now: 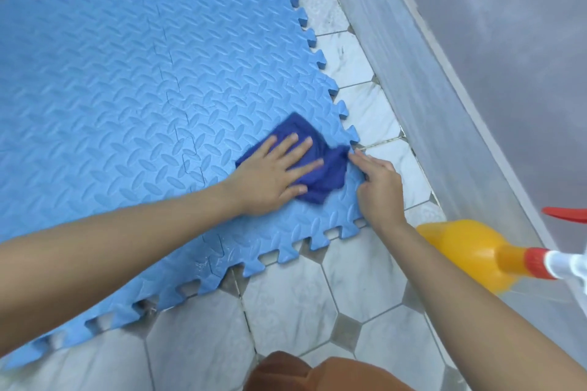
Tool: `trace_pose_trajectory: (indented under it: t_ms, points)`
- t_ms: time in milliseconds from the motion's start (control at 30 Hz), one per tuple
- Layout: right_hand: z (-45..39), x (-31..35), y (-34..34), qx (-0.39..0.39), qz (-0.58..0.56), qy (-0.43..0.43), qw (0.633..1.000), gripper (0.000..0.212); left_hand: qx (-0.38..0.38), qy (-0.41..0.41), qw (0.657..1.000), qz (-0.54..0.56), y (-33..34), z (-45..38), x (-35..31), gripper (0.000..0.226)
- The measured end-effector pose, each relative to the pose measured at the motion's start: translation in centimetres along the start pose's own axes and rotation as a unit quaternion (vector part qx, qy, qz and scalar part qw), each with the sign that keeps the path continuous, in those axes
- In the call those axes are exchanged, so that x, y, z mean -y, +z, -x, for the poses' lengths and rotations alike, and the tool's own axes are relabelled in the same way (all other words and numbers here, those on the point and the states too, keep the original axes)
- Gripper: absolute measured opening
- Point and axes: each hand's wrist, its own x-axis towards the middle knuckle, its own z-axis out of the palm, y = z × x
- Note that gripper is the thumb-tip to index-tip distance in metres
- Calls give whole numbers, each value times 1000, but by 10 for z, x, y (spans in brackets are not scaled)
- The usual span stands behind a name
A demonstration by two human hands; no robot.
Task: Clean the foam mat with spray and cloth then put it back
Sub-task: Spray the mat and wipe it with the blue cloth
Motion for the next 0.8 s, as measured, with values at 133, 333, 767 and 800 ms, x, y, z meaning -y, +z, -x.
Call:
trace_pose_trajectory:
  t_ms: [133, 333, 767, 800]
  points:
    - [7, 7, 7, -37, 42, 24, 998, 62, 13, 56, 998, 6, 11, 74, -21, 53]
    - [29, 42, 48, -21, 157, 7, 987, 68, 44, -146, 988, 38, 10, 200, 50, 52]
    - [27, 79, 61, 61, 159, -78, 982, 59, 17, -60, 998, 14, 18, 219, 38, 51]
    - [26, 85, 64, 59, 153, -59, 985, 55, 7, -89, 996, 19, 18, 201, 48, 52]
